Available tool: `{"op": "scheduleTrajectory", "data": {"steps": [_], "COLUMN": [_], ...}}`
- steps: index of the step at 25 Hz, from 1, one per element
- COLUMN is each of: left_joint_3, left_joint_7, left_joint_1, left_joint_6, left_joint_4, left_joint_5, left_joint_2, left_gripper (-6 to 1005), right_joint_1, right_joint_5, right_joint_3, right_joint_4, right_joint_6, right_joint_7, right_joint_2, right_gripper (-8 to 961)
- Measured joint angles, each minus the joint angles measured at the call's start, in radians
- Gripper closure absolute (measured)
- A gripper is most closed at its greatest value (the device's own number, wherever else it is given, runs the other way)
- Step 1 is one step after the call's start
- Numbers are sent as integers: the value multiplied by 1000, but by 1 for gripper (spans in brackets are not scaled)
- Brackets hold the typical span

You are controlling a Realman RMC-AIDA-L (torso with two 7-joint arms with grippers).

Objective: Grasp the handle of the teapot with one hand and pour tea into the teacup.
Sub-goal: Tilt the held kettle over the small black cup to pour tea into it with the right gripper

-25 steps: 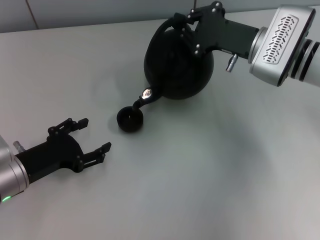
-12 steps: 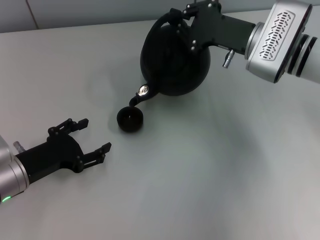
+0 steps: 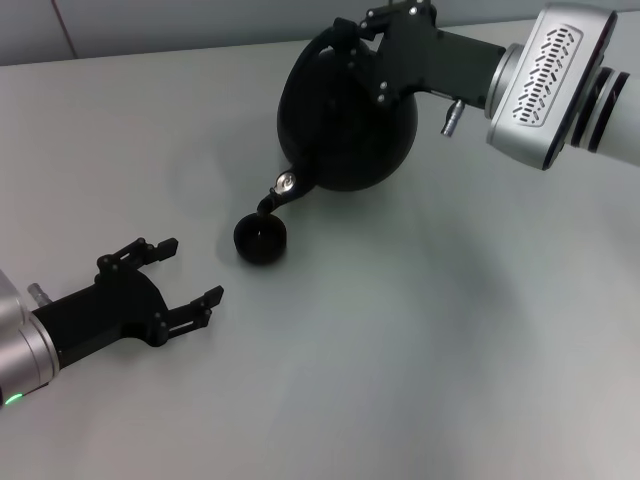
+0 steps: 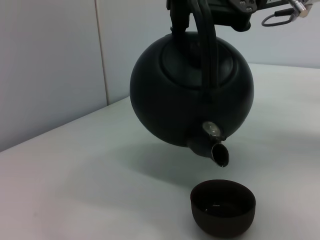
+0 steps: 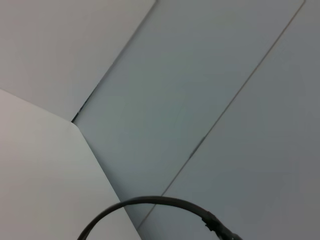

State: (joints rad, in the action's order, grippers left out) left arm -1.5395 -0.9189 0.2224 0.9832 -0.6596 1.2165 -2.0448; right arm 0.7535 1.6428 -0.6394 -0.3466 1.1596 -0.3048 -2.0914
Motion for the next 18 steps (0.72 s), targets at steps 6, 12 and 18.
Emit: {"op": "scheduleTrajectory", "data": {"steps": [6,12,18], "left_joint_3": [1,1,2], "left_joint_7": [0,0,1], "left_joint_1": [0,0,0], "left_joint_6": [0,0,0], "left_joint_4": [0,1,2], "left_joint_5": [0,0,0], "left_joint_2": [0,0,0], "left_gripper": [157,157,157], "right_joint_1": [5,7,10], "right_joint_5": [0,0,0], "right_joint_3": [-2,-26,-29], "right_joint_4": [1,1,3], "right_joint_6": [-2,-3,-17], "right_joint_7": [21,29,54], "right_joint_2": [-1,-1,-1], "right_gripper": [874,873,873]}}
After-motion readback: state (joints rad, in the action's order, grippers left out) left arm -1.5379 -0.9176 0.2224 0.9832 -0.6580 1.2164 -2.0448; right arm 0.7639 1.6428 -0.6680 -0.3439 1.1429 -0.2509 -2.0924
